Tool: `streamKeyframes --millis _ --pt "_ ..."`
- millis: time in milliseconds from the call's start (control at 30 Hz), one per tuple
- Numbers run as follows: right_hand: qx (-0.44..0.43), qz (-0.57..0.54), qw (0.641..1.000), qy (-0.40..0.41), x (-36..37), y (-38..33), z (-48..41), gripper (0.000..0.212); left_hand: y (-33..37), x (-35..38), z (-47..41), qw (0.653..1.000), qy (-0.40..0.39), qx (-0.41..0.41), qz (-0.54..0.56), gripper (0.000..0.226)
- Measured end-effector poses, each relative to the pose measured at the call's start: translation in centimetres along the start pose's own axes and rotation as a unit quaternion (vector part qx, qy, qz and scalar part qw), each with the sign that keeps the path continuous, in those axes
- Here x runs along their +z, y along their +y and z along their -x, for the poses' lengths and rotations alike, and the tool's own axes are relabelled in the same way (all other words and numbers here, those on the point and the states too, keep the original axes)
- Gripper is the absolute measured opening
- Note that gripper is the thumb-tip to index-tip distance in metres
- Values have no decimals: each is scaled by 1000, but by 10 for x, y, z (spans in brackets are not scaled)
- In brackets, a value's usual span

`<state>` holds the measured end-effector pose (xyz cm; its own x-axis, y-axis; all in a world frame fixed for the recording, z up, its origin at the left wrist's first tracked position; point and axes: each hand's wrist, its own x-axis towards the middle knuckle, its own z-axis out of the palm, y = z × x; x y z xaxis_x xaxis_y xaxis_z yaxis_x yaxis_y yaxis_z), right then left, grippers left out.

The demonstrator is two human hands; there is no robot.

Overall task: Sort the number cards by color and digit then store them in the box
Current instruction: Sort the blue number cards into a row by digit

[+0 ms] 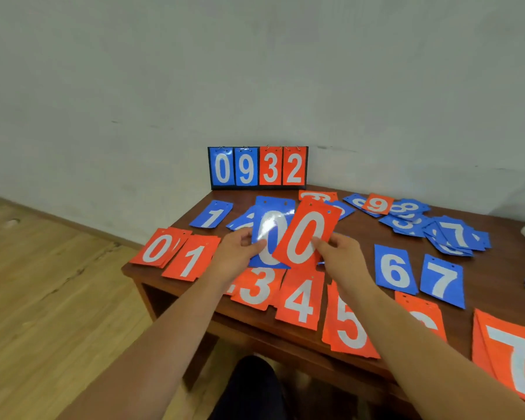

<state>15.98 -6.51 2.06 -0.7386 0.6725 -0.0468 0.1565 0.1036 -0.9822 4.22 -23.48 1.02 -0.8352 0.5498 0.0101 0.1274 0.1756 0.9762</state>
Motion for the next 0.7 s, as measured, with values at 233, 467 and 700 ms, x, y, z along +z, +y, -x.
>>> streamKeyframes --millis 233,467,700 --pt "4 -28 999 -41 45 -4 -17 15 -25 -54 -11 995 76 -59 34 15" --pt "41 23 998 -34 90 1 -40 19 -54 -93 -32 983 171 -60 1 5" --pt "78 10 992 -94 148 -4 -53 8 -75 -152 -46 952 289 -72 72 7"
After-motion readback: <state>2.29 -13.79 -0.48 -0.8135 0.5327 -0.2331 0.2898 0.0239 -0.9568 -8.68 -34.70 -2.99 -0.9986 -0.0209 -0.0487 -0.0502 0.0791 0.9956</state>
